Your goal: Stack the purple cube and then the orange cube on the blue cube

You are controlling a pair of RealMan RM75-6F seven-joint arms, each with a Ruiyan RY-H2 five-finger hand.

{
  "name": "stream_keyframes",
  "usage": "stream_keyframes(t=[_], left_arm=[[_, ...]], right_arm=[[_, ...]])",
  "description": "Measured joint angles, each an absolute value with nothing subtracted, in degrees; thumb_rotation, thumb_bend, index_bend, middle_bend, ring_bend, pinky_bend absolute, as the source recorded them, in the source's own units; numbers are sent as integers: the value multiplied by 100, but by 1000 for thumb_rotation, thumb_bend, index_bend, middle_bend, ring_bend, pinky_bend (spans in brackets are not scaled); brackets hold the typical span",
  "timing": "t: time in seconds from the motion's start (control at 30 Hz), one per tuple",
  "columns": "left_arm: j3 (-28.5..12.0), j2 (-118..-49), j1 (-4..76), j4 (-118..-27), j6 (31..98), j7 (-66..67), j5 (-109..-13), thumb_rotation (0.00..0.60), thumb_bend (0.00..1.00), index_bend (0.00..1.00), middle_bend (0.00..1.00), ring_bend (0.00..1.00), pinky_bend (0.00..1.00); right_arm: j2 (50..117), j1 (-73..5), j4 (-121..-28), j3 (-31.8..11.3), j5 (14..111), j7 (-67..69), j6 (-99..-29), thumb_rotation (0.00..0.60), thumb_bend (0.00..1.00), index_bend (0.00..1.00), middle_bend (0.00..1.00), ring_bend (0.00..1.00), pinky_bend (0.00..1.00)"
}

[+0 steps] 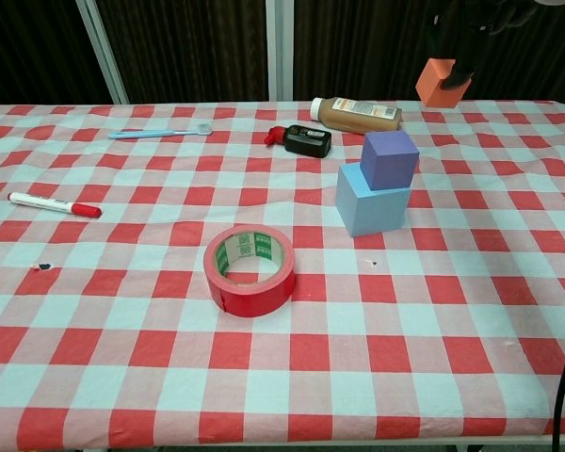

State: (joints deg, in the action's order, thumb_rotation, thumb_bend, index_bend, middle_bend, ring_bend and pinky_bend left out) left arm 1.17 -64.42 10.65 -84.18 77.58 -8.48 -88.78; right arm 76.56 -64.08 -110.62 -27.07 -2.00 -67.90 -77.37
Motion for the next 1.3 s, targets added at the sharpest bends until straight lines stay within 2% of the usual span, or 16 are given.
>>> stream_keyframes(t=[0.13,0.43,1.3], left_arm=[[108,-6438,1062,-8382,7756,-891,-8854,600,157,163,115,65,210],[90,-6463,1060,-8304,7748,-976,-8817,600,157,163,115,65,210],[98,-6455,1063,-8203,7715,-1124,-8801,600,157,163,115,65,210]], right_arm=[[7753,-6801,-10776,-2817,-796,-7011,-7599,600,176,566,1000,1000,976],[7988,-7235,-10312,-2703,-1270,-7368,-7416,600,176,566,1000,1000,981],[8406,-7520,-9917,-2464,-1330,-7258,-7368,600,176,565,1000,1000,987]])
